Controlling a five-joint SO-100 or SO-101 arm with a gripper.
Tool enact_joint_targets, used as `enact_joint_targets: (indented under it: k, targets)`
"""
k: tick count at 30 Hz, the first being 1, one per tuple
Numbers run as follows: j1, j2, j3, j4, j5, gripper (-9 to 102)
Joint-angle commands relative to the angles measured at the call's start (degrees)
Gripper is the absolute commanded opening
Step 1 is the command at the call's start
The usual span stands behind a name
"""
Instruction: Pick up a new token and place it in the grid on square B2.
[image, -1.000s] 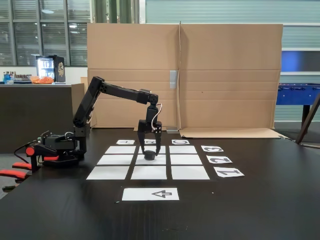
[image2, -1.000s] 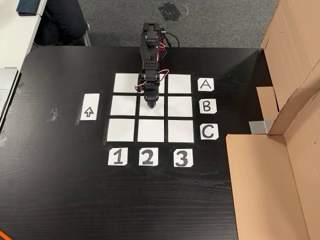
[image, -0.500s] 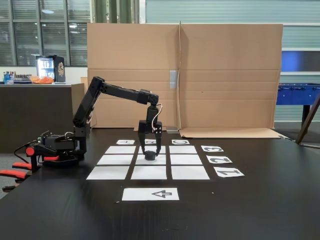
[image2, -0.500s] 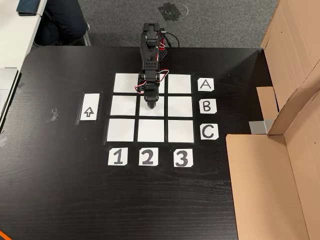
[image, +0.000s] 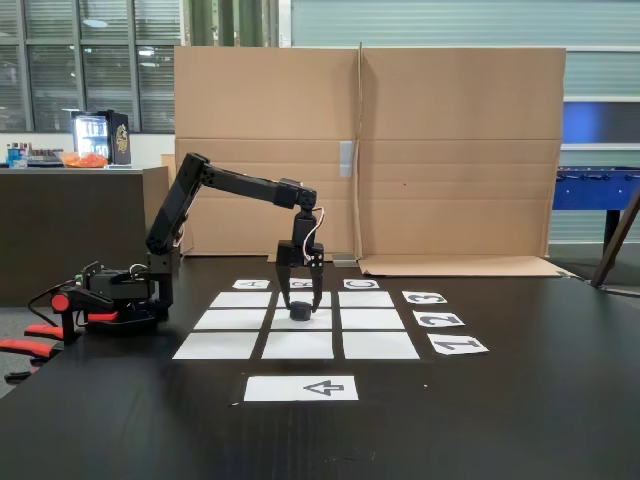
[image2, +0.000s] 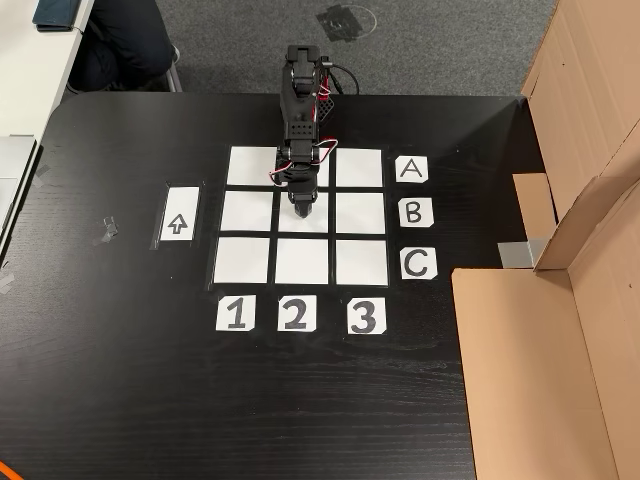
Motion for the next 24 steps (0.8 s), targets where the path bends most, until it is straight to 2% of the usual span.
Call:
enact_joint_targets:
  k: [1,10,24]
  targets:
    - [0.62,3.78,0.62,0.00,0.26,21]
    - [0.62,6.06,3.08,-0.09,0.44,28]
    - [1.23,15.03,3.34,1.58,0.35,31]
